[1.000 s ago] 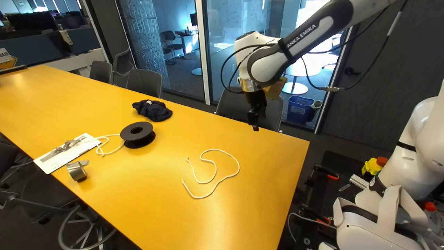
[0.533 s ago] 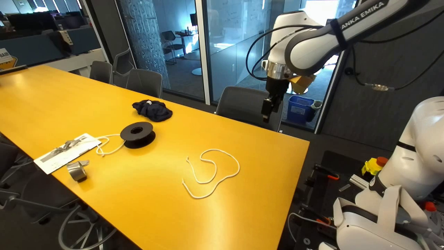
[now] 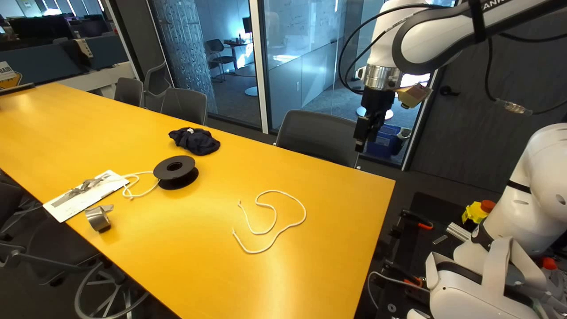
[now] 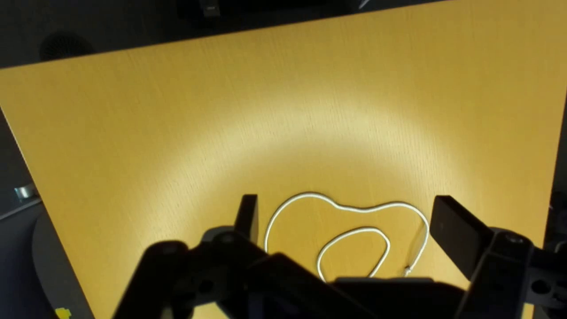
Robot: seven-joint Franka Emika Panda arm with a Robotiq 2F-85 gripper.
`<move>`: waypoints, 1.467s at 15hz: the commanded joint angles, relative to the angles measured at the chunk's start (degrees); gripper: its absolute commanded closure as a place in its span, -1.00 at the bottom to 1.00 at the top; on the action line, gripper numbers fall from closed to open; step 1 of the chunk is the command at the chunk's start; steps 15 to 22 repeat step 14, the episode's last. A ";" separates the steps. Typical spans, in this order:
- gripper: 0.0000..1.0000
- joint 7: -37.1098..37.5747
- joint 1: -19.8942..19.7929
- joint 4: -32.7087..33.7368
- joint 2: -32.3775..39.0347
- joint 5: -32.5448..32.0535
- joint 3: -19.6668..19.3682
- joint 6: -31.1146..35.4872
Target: Untangle the rope
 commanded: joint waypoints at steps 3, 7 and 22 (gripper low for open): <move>-1.00 1.62 -1.15 0.87 -0.45 -1.26 1.22 -6.48; -1.00 0.95 -0.72 0.09 0.04 -0.46 0.72 -5.84; -1.00 1.16 -0.85 0.09 0.04 -0.54 0.75 -6.08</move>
